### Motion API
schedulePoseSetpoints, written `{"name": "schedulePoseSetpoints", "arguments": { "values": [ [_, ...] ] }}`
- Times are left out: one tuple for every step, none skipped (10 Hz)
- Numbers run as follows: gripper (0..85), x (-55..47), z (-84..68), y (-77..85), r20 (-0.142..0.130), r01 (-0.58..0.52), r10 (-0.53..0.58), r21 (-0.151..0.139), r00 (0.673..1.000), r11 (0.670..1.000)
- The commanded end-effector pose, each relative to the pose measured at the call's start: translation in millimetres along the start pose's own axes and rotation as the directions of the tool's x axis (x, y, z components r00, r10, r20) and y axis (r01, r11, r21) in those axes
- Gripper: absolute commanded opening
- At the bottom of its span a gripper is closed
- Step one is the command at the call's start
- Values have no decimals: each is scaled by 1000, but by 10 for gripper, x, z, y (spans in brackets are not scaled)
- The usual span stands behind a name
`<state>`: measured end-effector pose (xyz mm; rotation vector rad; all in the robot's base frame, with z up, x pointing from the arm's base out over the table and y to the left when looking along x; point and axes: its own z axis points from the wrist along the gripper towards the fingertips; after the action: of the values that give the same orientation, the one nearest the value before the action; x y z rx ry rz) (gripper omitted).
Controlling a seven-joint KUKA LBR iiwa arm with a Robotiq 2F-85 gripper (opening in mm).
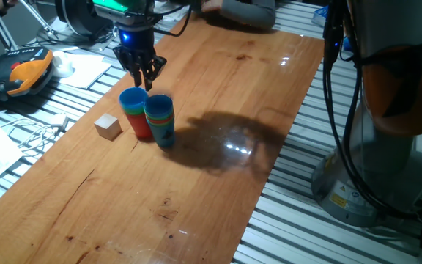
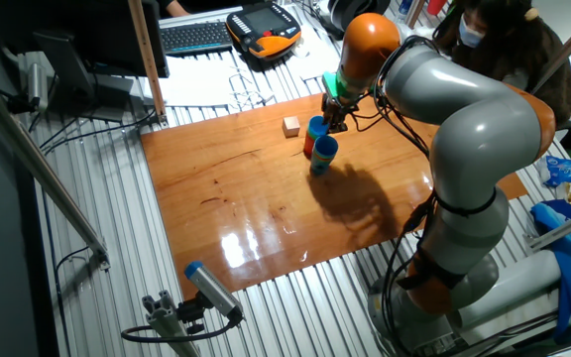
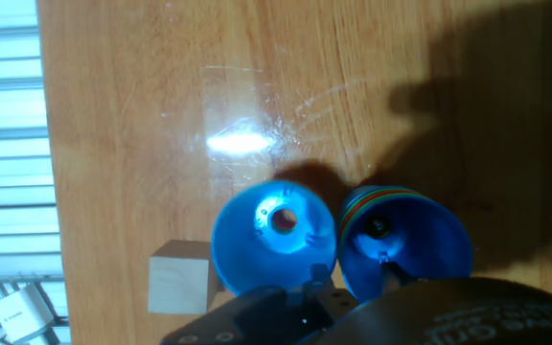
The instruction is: Stack the cups
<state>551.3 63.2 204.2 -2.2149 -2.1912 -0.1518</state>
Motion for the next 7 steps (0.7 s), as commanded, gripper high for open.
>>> {"name": "schedulePoseSetpoints", "arguments": {
  "values": [
    [340, 0, 0, -1, 0, 0, 0, 1, 1000, 1000],
    [510, 0, 1, 0, 1, 0, 0, 0, 1000, 1000],
    [510, 2, 5, 2, 1, 0, 0, -2, 1000, 1000],
    [340, 1, 14, 10, 3, 6, -6, -2, 1000, 1000],
    [340, 0, 27, 25, 9, 8, -8, -4, 1000, 1000],
    [340, -5, 37, 44, 5, 11, -11, -8, 1000, 1000],
    [340, -21, 32, 63, 1, 15, -15, -11, 1000, 1000]
  ]
}}
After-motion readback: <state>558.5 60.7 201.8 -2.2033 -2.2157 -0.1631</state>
